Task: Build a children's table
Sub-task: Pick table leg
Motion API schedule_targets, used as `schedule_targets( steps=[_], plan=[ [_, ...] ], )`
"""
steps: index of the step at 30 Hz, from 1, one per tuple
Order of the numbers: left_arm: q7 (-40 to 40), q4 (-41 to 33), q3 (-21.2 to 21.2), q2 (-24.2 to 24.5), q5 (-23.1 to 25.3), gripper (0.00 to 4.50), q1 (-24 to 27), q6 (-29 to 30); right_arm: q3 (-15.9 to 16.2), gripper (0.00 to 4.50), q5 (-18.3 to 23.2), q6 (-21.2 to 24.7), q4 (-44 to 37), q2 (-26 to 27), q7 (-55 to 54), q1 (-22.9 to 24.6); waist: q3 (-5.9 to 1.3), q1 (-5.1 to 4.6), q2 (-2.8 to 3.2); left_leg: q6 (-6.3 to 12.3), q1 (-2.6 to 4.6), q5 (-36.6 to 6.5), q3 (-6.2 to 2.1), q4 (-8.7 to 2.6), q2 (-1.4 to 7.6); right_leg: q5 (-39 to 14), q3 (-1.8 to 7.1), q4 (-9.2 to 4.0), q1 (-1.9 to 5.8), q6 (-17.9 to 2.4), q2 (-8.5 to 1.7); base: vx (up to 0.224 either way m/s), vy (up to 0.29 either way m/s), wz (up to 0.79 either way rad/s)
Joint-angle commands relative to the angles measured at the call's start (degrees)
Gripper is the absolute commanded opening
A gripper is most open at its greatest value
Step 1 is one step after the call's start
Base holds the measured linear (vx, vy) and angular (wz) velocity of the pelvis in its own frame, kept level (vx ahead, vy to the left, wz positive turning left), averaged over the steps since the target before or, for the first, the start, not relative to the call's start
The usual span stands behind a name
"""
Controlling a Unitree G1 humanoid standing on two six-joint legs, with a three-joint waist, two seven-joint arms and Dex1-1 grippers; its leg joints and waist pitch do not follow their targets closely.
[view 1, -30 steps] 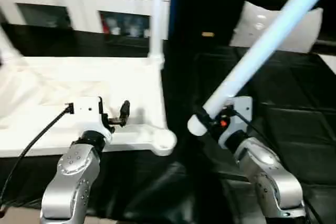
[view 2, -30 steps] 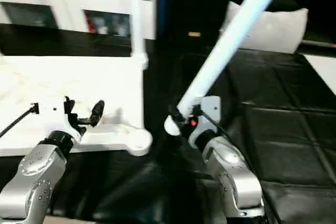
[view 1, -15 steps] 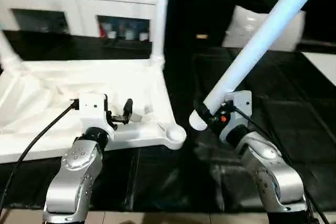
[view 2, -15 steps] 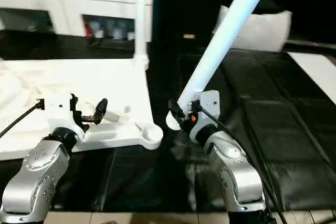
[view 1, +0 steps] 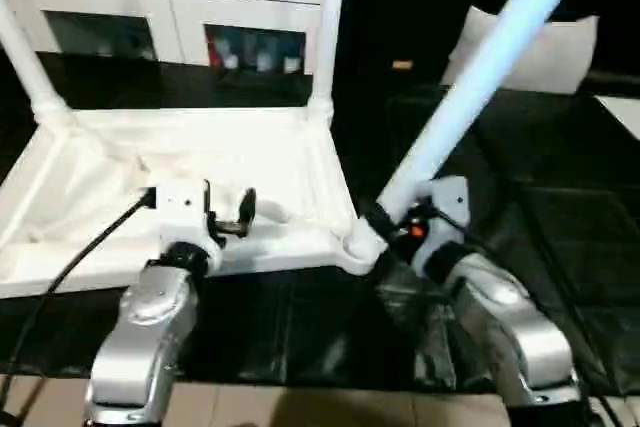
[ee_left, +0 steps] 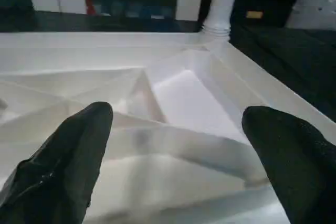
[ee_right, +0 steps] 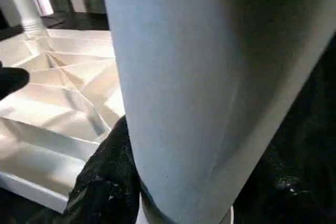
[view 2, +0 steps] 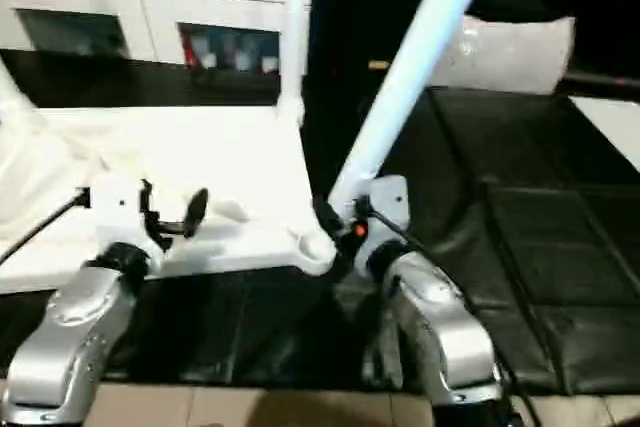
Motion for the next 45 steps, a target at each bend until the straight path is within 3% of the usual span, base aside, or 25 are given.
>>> schedule_targets(
  steps=[1,4,8,9,10,11,12,13,17,21,23,25,27,29,30,32,33,34,35,37,39,41,42,44,45],
  plan=[
    [-0.23,-0.38,-1.72,0.12,1.11,4.50,0.00,0.65,-0.76,1.88,-0.27,-0.03,-0.75,-0.37,-0.12,-0.32,-2.67,-0.14,0.54,3.21,0.94,-14.59,-2.49,-7.71,6.11,-16.37,1.16,-4.06,1.86,-8.98,-2.09,-0.056,0.024,-0.11],
    [0.14,-0.15,-2.59,0.15,2.13,4.50,0.20,0.38,-0.65,1.88,-0.52,-0.03,-0.71,-0.49,0.00,-0.30,-2.42,-1.82,2.67,-15.27,2.78,-30.90,-6.72,-11.28,10.11,-5.04,-0.55,-1.19,1.15,-4.09,2.44,0.000,0.000,0.00],
    [1.30,-0.52,-1.72,-0.70,2.13,4.50,0.36,0.98,-0.50,1.88,-0.34,0.46,-0.67,-0.84,0.40,-0.05,-2.31,-2.30,2.29,-5.51,2.98,-27.34,-7.49,-13.67,13.13,-3.98,-0.60,1.88,0.42,-3.32,2.41,-0.028,-0.131,0.09],
    [1.36,-0.60,-1.63,-0.72,2.21,4.50,0.39,1.13,-0.44,1.88,-0.28,0.57,-0.68,-0.92,0.45,0.01,-2.63,-2.24,0.77,0.70,2.40,-24.93,-5.28,-11.36,9.74,-5.40,0.92,-1.82,1.16,-6.92,1.00,-0.023,-0.242,0.05],
    [1.14,-0.67,-1.54,-0.55,2.24,4.50,0.43,1.05,-0.36,1.88,-0.07,0.74,-0.71,-0.92,0.56,0.14,-2.56,-0.86,-0.83,0.84,0.62,-19.23,-0.13,-4.92,3.18,-21.24,2.15,-7.73,1.55,-10.69,-2.30,-0.023,-0.242,0.05],
    [0.96,-0.70,-1.43,-0.44,2.16,4.50,0.44,0.93,-0.34,1.88,0.04,0.81,-0.70,-0.90,0.60,0.22,-3.22,0.80,-2.23,-0.14,0.58,-5.94,0.35,-2.30,3.67,-35.74,4.29,-9.07,2.00,-5.04,-5.30,-0.043,-0.228,0.00],
    [-0.13,-0.81,-1.35,0.47,1.72,4.50,0.43,1.13,-0.16,1.88,0.00,0.72,-0.59,-0.90,0.71,0.47,-3.44,1.36,-2.78,-0.44,-0.94,-1.72,0.33,-3.06,3.81,-37.28,4.42,-8.29,2.94,-1.32,-4.63,-0.035,-0.194,-0.09],
    [-0.35,-0.86,-1.36,0.77,1.65,4.50,0.42,1.52,-0.12,1.88,-0.04,0.66,-0.55,-0.91,0.75,0.52,-3.15,2.09,-2.25,-2.47,-1.08,1.20,0.57,-4.08,4.41,-42.76,3.55,-8.51,1.82,4.70,-3.66,-0.035,-0.194,-0.09],
    [-1.03,-1.01,-0.51,0.49,0.95,4.50,0.72,0.23,0.07,1.88,-0.28,0.67,-0.62,-0.56,0.59,0.71,-3.48,1.92,-0.34,-5.29,-0.70,-1.47,0.77,-7.65,6.57,-27.14,0.94,-6.52,1.42,2.06,0.18,-0.012,-0.089,-0.07],
    [-1.14,-1.41,-0.82,0.41,1.24,4.50,0.74,0.71,0.22,1.88,-0.14,0.75,-0.76,-0.52,0.49,0.91,-3.30,3.55,-0.45,-1.14,-1.05,-5.14,1.64,-7.24,6.86,-27.09,3.41,-6.52,2.30,-3.74,-3.11,0.002,0.023,0.00],
    [-1.15,-1.35,-1.10,0.37,1.37,4.50,0.69,0.72,0.33,1.88,-0.11,0.68,-0.75,-0.71,0.52,1.01,-3.31,5.86,-0.43,3.99,-1.89,-3.15,0.36,-2.85,7.59,-27.08,7.50,-8.30,2.81,-6.90,-9.52,0.010,0.117,0.01],
    [-1.21,-1.30,-1.22,0.44,1.42,4.50,0.65,0.71,0.32,1.88,-0.14,0.65,-0.72,-0.73,0.56,1.03,-3.06,6.46,0.12,4.06,-1.95,-3.18,-0.65,-2.39,8.52,-27.17,7.71,-8.66,2.77,-8.98,-10.52,0.010,0.203,0.03],
    [-1.45,-1.34,-1.16,0.46,1.50,4.50,0.63,0.84,0.20,1.88,-0.22,0.56,-0.70,-0.56,0.51,0.98,-3.59,3.91,2.03,10.13,2.38,-2.11,1.23,-8.55,7.07,-16.16,0.86,-3.87,0.64,-8.89,0.44,0.011,0.242,-0.01],
    [-0.82,-1.34,-1.43,0.80,2.66,4.50,0.36,1.14,0.20,1.88,-0.26,0.47,-0.74,-0.50,0.49,0.98,-3.30,1.15,3.03,13.40,3.80,-0.68,0.90,-11.19,7.37,-8.46,-3.79,3.88,-1.85,-4.96,5.81,0.004,0.257,0.00],
    [-0.79,-1.34,-1.50,0.87,2.75,4.50,0.30,1.46,0.20,1.88,-0.27,0.43,-0.75,-0.50,0.49,0.99,-3.34,0.61,2.62,13.72,3.35,-0.15,0.18,-11.28,8.18,-6.26,-3.83,4.75,-1.74,-3.82,5.35,-0.033,0.203,0.02],
    [-0.75,-1.28,-1.99,1.20,3.43,4.50,0.10,1.79,0.28,1.88,-0.34,0.31,-0.77,-0.59,0.48,1.02,-2.81,0.71,1.86,6.71,1.88,-6.51,-0.68,-12.23,10.63,-3.65,-2.52,3.46,-0.65,-2.94,3.02,-0.047,0.169,-0.02],
    [-0.67,-1.26,-2.09,1.14,3.52,4.50,0.11,1.85,0.30,1.88,-0.35,0.26,-0.82,-0.63,0.48,1.07,-3.04,0.74,0.98,-4.70,1.32,-17.19,-1.92,-12.71,11.37,-3.83,-0.34,1.07,1.35,-4.02,0.48,-0.095,0.099,-0.04],
    [-0.66,-1.25,-2.11,1.09,3.56,4.50,0.13,1.81,0.31,1.88,-0.37,0.25,-0.86,-0.64,0.46,1.11,-2.82,0.34,1.99,-16.62,1.85,-31.94,-2.60,-13.30,11.58,-8.82,-0.54,0.81,0.73,-4.75,1.37,-0.095,0.099,-0.04],
    [-0.56,-1.21,-2.20,0.68,3.47,4.50,0.34,1.56,0.15,1.88,-0.66,0.26,-1.13,-0.74,0.39,1.31,-2.58,-0.44,2.55,-19.50,1.59,-40.34,-4.68,-15.50,14.14,-9.67,-1.18,2.51,1.04,-1.88,2.58,-0.112,0.060,-0.01],
    [-0.45,-1.18,-2.20,0.03,3.08,4.50,0.64,1.14,-0.11,1.88,-1.13,0.11,-1.46,-1.06,0.28,1.48,-2.59,-0.19,2.63,-16.81,1.45,-42.56,-4.98,-17.50,15.90,-6.92,-1.67,5.61,1.09,-0.03,3.52,-0.102,-0.008,0.08],
    [-0.15,-1.29,-2.17,-0.67,2.96,4.50,0.92,1.08,-0.66,1.88,-1.54,-0.36,-1.83,-1.42,-0.02,1.55,-2.49,1.00,1.73,-8.62,0.49,-38.96,-0.81,-16.54,12.41,-7.39,-0.11,3.87,1.47,-0.46,2.42,-0.086,-0.110,0.19],
    [0.21,-1.37,-2.39,-0.82,3.43,4.50,0.99,1.30,-1.49,1.88,-1.24,-0.58,-2.07,-1.68,-0.15,1.42,-2.93,1.22,-1.15,-7.05,0.77,-23.56,1.39,-6.32,5.08,-24.93,3.74,-6.08,-0.05,-3.98,-5.53,-0.088,-0.148,0.03],
    [0.43,-1.40,-2.35,-0.90,3.62,4.50,0.99,1.31,-1.79,1.88,-0.94,-0.78,-2.09,-1.81,-0.05,1.35,-2.60,3.33,-1.52,-1.58,-2.91,4.33,-1.60,0.26,3.06,-39.62,6.50,-7.97,2.69,3.17,-7.17,-0.049,-0.123,-0.29],
    [0.53,-1.45,-2.27,-0.96,3.73,4.50,1.00,1.18,-1.97,1.88,-0.62,-1.11,-2.06,-1.94,0.23,1.32,-1.91,3.66,-1.03,-4.01,-2.53,3.73,-1.60,-2.00,4.89,-42.65,4.24,-7.44,2.50,2.23,-6.04,-0.038,-0.099,-0.26],
    [0.52,-1.49,-2.29,-0.92,3.73,4.50,1.03,1.12,-1.99,1.88,-0.51,-1.27,-2.06,-1.97,0.39,1.34,-2.36,3.14,-0.09,-5.83,0.56,-7.91,-1.34,-7.02,7.63,-28.92,1.49,-5.19,1.31,-2.40,-0.77,-0.065,-0.031,-0.01]
  ],
)
